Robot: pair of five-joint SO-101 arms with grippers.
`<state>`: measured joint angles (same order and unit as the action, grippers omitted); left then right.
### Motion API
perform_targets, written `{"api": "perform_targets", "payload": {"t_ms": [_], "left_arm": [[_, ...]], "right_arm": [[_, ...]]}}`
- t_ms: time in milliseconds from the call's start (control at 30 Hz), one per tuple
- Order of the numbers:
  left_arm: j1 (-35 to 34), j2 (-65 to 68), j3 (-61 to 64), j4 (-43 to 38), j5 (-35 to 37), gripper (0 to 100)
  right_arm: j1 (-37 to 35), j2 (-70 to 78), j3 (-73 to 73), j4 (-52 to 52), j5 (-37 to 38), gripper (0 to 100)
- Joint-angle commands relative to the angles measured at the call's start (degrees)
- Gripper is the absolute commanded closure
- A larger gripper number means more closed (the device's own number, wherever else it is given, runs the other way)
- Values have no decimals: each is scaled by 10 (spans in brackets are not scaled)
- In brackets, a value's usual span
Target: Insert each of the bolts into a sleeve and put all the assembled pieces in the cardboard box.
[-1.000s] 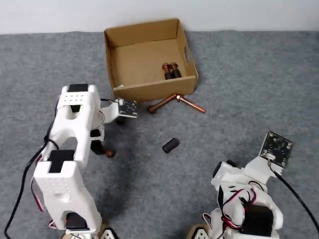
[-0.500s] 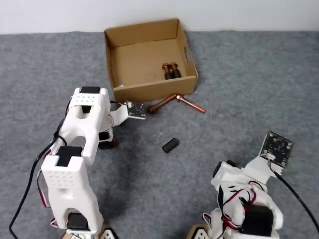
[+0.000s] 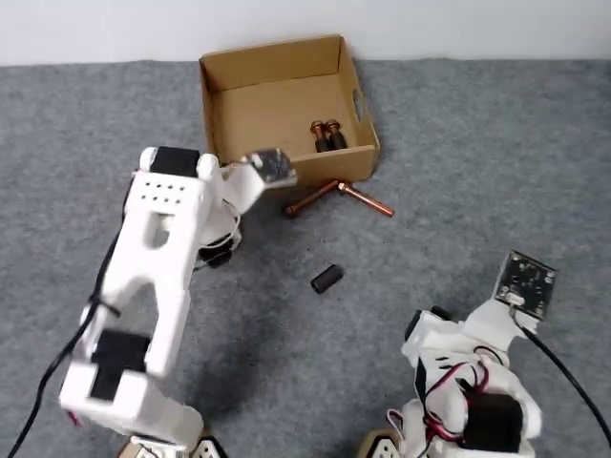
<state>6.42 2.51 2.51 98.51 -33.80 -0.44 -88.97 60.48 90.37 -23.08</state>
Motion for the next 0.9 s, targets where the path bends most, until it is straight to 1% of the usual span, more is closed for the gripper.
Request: {"api": "perform_targets", "payload": {"t_ms": [0, 133, 200, 267, 400, 533, 600, 700, 767, 867], "left_arm": [[20, -108, 11, 18, 121, 993], [51, -209, 68, 17, 207, 994], [65, -268, 102, -1, 256, 994], [71, -333, 135, -35, 292, 995], [68, -463, 209, -135, 361, 995], [67, -569, 276, -205, 454, 995], [67, -615, 305, -241, 505, 995], [71, -688, 342, -293, 557, 995], [72, -736, 371, -336, 576, 995], [72, -805, 419, -389, 580, 995]], "right_arm": [[-45, -2, -51, 0, 6, 991], [-81, -2, -63, 0, 8, 991], [-89, -2, -63, -1, 25, 991], [-91, -2, -64, -7, 41, 991], [-91, -2, -65, -32, 67, 991], [-104, -2, -65, -69, 98, 991], [-133, -2, -65, -81, 105, 991], [-193, -2, -65, -103, 105, 991], [-240, -2, -63, -119, 106, 991], [-315, -2, -62, -150, 108, 991]]}}
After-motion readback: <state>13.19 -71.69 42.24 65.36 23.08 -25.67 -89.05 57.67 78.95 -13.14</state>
